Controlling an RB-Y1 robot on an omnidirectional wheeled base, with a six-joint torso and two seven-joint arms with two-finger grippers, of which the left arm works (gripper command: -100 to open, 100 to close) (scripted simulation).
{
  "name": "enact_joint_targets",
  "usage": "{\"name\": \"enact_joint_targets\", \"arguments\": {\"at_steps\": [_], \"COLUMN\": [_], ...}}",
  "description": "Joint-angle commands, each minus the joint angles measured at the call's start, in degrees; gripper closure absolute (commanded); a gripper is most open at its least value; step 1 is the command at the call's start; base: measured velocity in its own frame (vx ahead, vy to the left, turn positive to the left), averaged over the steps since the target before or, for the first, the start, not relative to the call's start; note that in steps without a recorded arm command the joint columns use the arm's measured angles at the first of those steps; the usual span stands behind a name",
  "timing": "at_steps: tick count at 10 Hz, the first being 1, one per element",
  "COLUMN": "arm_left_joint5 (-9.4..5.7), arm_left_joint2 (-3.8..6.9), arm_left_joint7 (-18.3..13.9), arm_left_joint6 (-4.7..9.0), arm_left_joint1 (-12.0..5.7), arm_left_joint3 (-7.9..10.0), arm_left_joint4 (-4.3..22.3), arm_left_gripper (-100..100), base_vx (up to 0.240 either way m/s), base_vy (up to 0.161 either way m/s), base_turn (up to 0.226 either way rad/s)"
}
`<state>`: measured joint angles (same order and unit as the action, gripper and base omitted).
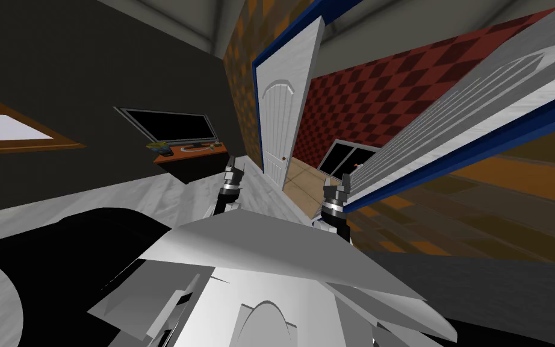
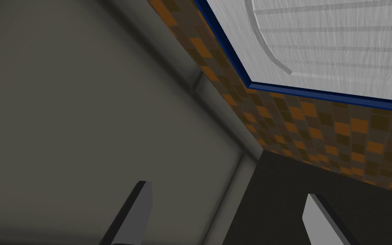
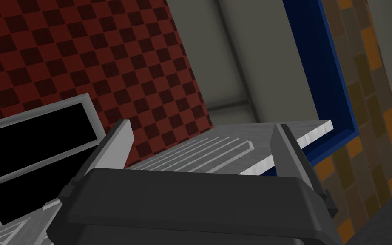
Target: Push the door open
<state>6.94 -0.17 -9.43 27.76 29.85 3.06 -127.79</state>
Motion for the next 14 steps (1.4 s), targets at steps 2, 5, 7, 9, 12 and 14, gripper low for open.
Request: {"name": "enact_joint_targets", "arguments": {"at_steps": [2, 5, 7, 9, 12, 14], "arm_left_joint5": [-0.11, -0.23, -0.34, -0.46, -0.65, -0.74], "arm_left_joint2": [0.97, 1.9, 2.68, 3.47, 4.52, 5.02], "arm_left_joint7": [-0.2, -0.4, -0.6, -0.8, -1.1, -1.2], "arm_left_joint6": [-0.72, -1.53, -2.28, -3.12, -4.35, -4.99], "arm_left_joint1": [-1.61, -3.43, -5.1, -6.99, -9.74, -11.18], "arm_left_joint3": [-1.28, -2.72, -4.05, -5.55, -7.73, -8.87], "arm_left_joint4": [3.0, 6.4, 9.6, 13.1, 18.3, 21.0], "arm_left_gripper": [-100, -100, -100, -100, -100, -100], "base_vx": [0.143, 0.16, 0.139, 0.117, 0.133, 0.105], "base_vy": [0.046, 0.048, 0.083, 0.083, 0.107, 0.084], "base_turn": [-0.115, -0.085, -0.122, -0.125, -0.147, -0.095]}}
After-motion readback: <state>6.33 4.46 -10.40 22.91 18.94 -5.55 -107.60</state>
